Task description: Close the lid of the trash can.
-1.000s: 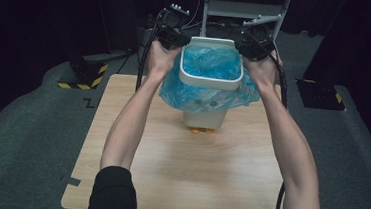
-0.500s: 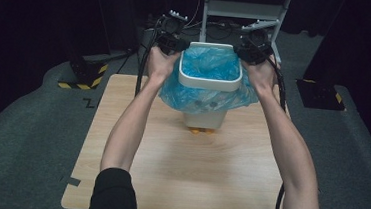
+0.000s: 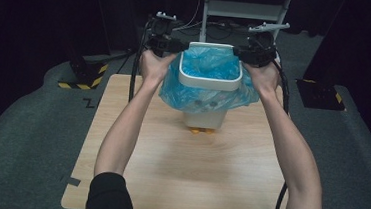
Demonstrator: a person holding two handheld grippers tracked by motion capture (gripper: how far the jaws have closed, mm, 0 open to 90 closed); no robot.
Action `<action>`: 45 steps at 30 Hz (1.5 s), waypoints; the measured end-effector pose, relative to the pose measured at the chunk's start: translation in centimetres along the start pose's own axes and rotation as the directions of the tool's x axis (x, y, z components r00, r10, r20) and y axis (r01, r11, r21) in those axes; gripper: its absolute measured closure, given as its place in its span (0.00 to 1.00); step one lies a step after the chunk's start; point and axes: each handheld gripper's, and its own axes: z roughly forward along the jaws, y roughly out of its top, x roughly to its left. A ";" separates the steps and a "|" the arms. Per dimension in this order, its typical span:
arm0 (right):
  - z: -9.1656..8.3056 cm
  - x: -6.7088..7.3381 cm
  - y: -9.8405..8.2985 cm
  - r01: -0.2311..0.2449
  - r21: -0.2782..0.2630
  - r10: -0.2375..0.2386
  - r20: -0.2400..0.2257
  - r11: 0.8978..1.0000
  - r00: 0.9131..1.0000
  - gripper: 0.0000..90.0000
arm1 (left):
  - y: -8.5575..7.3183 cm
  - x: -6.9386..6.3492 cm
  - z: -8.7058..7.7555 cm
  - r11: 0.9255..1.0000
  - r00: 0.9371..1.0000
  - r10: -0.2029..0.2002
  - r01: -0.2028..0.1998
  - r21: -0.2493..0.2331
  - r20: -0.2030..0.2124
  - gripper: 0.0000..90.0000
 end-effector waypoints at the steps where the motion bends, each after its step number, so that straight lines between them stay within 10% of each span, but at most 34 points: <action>1: -0.1 0.0 -0.1 -0.004 -0.002 0.004 -0.006 1.000 1.000 0.78 | -0.3 0.0 -0.3 1.000 1.000 0.004 -0.004 0.004 0.003 0.63; 45: -0.6 -0.4 -1.7 -0.021 -0.021 0.019 -0.074 1.000 0.997 0.77 | -3.8 -0.5 -3.1 0.998 0.994 0.035 -0.030 -0.052 0.101 0.66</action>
